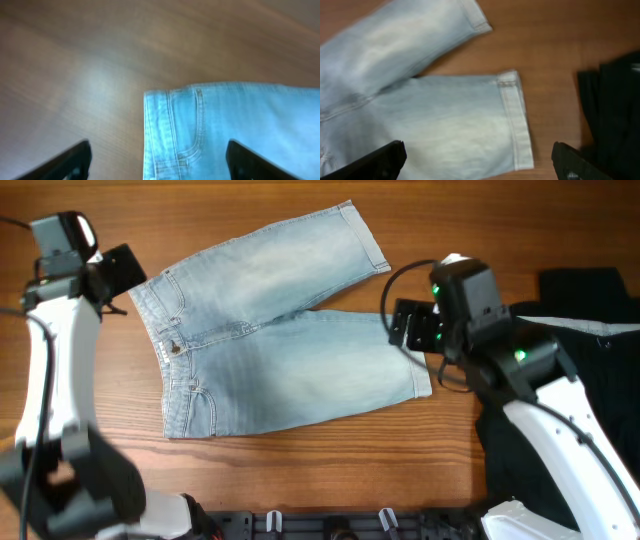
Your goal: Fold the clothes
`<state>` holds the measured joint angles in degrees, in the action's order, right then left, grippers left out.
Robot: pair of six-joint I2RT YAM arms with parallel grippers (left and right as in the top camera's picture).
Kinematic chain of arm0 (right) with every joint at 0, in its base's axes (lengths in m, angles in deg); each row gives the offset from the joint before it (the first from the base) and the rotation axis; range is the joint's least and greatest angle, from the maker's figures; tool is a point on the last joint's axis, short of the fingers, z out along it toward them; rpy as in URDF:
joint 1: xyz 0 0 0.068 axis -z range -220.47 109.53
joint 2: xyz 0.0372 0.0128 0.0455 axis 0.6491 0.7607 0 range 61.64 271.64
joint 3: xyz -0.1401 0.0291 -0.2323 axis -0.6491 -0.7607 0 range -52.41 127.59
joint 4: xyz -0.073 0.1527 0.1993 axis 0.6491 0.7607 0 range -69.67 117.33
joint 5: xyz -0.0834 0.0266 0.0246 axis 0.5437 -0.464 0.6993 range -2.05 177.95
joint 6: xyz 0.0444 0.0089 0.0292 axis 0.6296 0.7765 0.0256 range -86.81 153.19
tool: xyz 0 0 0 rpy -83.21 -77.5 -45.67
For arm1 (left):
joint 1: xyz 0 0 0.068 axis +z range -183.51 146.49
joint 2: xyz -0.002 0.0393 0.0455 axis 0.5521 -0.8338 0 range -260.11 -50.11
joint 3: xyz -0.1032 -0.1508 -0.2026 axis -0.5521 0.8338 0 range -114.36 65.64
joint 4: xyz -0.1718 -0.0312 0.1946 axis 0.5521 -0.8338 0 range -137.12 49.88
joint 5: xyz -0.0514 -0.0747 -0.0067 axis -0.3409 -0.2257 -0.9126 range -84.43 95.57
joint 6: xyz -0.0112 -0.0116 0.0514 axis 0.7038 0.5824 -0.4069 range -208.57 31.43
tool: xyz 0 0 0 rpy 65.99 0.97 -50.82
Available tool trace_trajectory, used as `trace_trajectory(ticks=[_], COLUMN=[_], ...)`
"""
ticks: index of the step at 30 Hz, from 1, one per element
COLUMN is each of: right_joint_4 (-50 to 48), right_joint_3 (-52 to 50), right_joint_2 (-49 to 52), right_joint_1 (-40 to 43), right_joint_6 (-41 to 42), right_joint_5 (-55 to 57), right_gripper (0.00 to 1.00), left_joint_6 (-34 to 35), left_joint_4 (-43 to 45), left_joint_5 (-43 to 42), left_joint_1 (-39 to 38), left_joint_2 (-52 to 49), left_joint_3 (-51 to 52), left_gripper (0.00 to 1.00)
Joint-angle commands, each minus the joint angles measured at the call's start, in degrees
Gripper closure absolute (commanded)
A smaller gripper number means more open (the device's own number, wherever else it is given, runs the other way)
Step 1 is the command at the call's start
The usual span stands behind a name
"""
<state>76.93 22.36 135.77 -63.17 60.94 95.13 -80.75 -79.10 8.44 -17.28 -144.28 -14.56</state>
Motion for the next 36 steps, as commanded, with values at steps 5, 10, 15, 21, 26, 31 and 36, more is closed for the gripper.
trace_trajectory(ticks=[5, 10, 15, 21, 26, 31, 36], right_joint_4=[3.19, 5.42, 0.98, -9.94, -13.03, -8.83, -8.55], right_joint_3=[-0.52, -3.39, -9.88, -18.69, -20.17, -15.96, -15.93], right_joint_2=[8.55, 18.56, 29.27, 32.54, 32.48, 30.12, 27.85], right_joint_1=[17.11, 22.03, 22.03, 22.03, 22.03, 22.03, 22.03], right_joint_6=[-5.38, -11.15, -13.81, -14.05, -12.81, -15.39, -15.72], right_joint_5=[-15.43, -21.46, -25.05, -31.93, -34.23, -33.77, -33.77], right_gripper=[0.00, 0.00, 0.19, 0.32, 0.79, 0.93, 0.93], left_joint_6=[13.66, 16.09, 19.58, 20.13, 20.11, 19.65, 19.58], left_joint_4=[-30.36, -31.95, -30.12, -27.43, -27.19, -25.46, -19.19], left_joint_5=[-4.94, -5.42, -5.40, -5.18, -4.76, -4.98, -5.05], left_joint_1=[0.39, 0.42, 0.42, 1.53, 4.20, 4.15, 4.15], left_joint_2=[8.02, 8.02, 8.02, 8.02, 7.98, 7.87, 7.80], left_joint_3=[0.37, 12.52, 21.14, 24.09, 24.09, 27.10, 35.85], left_gripper=[0.34, 0.35, 0.32, 0.31, 0.27, 0.27, 0.16])
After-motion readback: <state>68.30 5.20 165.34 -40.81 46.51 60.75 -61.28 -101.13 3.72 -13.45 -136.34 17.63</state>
